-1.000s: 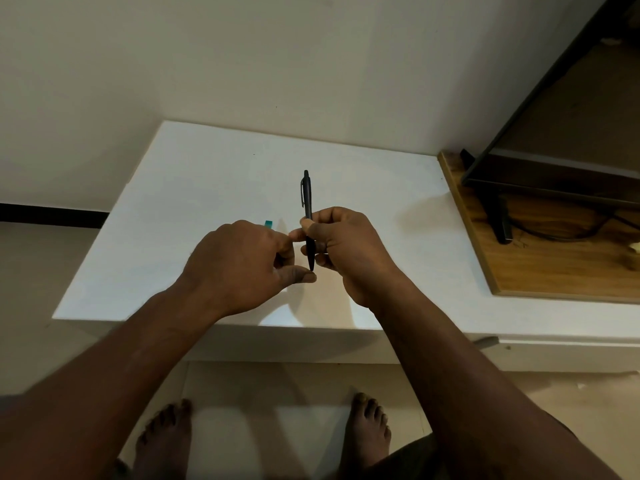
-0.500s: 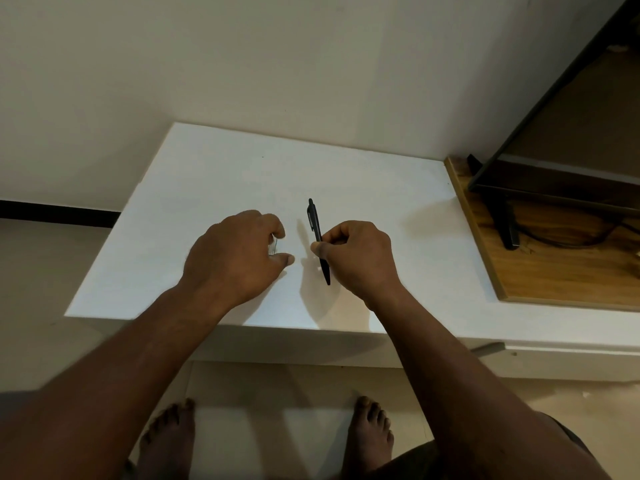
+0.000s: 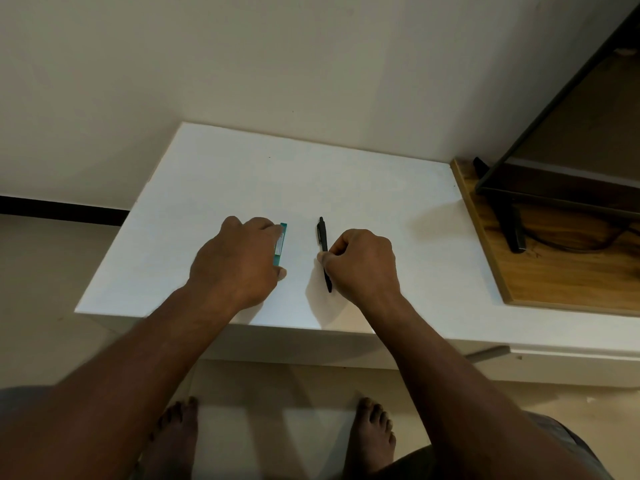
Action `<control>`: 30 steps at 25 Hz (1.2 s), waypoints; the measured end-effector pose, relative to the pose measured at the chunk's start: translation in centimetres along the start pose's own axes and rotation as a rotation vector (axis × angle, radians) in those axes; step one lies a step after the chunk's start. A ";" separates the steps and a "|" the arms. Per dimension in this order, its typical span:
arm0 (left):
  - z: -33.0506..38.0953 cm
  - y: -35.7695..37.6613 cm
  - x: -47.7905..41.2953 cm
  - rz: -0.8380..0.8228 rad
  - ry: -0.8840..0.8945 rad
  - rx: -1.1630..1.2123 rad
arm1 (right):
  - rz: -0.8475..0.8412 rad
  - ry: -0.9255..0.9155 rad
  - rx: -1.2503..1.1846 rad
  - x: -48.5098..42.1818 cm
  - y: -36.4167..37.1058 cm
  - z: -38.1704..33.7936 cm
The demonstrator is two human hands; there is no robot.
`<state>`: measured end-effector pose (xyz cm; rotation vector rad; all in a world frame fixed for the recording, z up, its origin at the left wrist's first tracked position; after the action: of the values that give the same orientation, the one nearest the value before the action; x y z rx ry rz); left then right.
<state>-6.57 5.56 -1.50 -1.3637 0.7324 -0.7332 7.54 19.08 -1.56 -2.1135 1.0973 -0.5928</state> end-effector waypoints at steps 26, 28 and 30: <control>2.6 -0.1 0.8 -0.016 0.083 -0.062 | 0.017 -0.022 0.024 0.1 0.2 -0.2; 2.7 -0.1 0.8 -0.013 0.083 -0.065 | 0.022 -0.024 0.022 0.0 0.1 -0.2; 2.7 -0.1 0.8 -0.011 0.086 -0.067 | 0.025 -0.026 0.023 0.1 0.1 -0.2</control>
<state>-3.94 6.44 -1.22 -1.4046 0.8242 -0.7855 7.42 18.93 -1.52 -2.0791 1.0967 -0.5622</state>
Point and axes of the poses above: each hand's wrist, its own x-axis away from the middle knuckle, its own y-axis out of the palm, z = x × y, the point moved 9 cm from there along -x, towards the middle knuckle, and after that the axes turned 7 degrees about -x, right-handed, at the moved point
